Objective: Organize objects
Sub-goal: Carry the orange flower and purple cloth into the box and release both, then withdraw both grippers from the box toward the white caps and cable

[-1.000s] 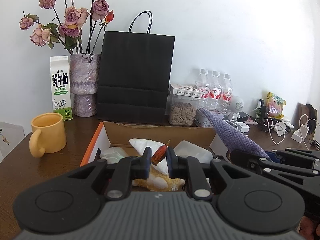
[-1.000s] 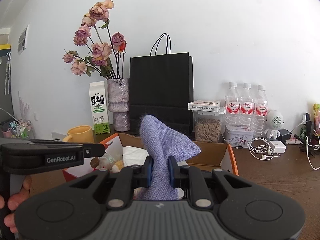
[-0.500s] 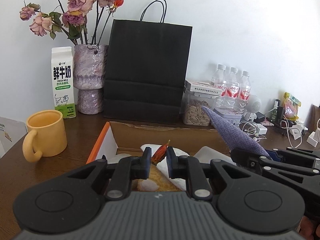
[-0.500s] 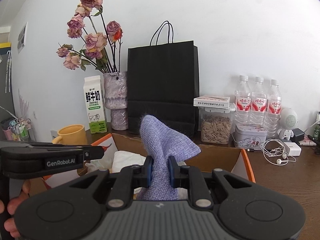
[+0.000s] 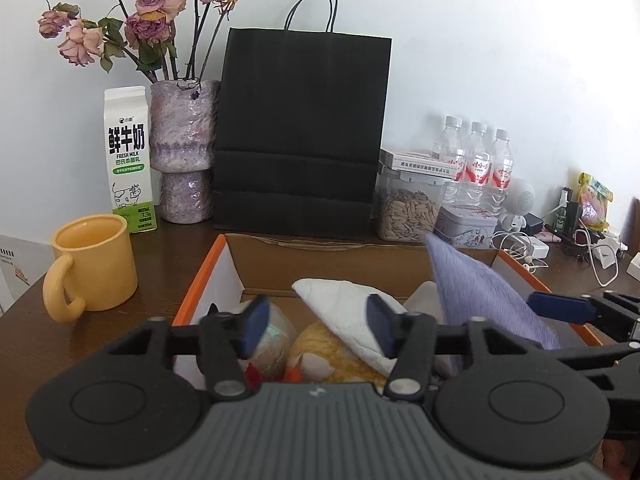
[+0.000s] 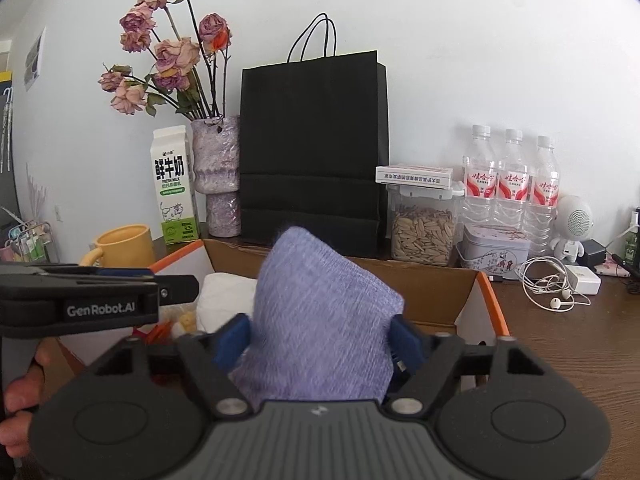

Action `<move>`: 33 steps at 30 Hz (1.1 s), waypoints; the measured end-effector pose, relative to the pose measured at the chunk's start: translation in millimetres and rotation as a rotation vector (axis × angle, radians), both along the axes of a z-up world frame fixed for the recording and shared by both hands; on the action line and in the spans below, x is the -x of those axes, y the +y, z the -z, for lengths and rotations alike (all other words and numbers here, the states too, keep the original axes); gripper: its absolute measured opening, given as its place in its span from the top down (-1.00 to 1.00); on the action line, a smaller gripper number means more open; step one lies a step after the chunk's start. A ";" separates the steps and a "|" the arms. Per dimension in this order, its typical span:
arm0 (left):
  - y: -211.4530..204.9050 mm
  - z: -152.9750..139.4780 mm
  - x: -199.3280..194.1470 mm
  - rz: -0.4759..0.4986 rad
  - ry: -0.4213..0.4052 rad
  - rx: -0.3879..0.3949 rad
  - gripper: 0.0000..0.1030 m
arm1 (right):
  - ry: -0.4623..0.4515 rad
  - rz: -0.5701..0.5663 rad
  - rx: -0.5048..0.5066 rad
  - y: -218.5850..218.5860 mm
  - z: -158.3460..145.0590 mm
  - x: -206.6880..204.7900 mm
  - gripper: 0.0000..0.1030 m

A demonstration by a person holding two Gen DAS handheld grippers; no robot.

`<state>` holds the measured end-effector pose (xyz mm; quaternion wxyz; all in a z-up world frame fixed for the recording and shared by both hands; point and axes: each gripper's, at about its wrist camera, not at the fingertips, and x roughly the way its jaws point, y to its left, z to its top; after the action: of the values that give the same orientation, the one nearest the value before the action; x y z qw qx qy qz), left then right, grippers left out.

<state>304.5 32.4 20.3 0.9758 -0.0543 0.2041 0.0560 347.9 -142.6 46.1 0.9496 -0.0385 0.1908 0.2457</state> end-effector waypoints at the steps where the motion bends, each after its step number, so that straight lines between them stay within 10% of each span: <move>1: 0.5 -0.2 0.4 -0.019 -0.005 -0.003 -0.97 | -0.013 0.010 0.006 -0.2 -0.3 1.5 -0.84; 33: -8.2 13.8 77.8 -0.024 -0.124 -0.056 -1.00 | -0.086 0.109 0.063 -39.3 9.7 78.9 -1.00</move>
<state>226.8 24.2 6.5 0.9870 -0.0329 0.1410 0.0699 269.0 -181.9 36.4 0.9672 -0.0683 0.1590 0.1859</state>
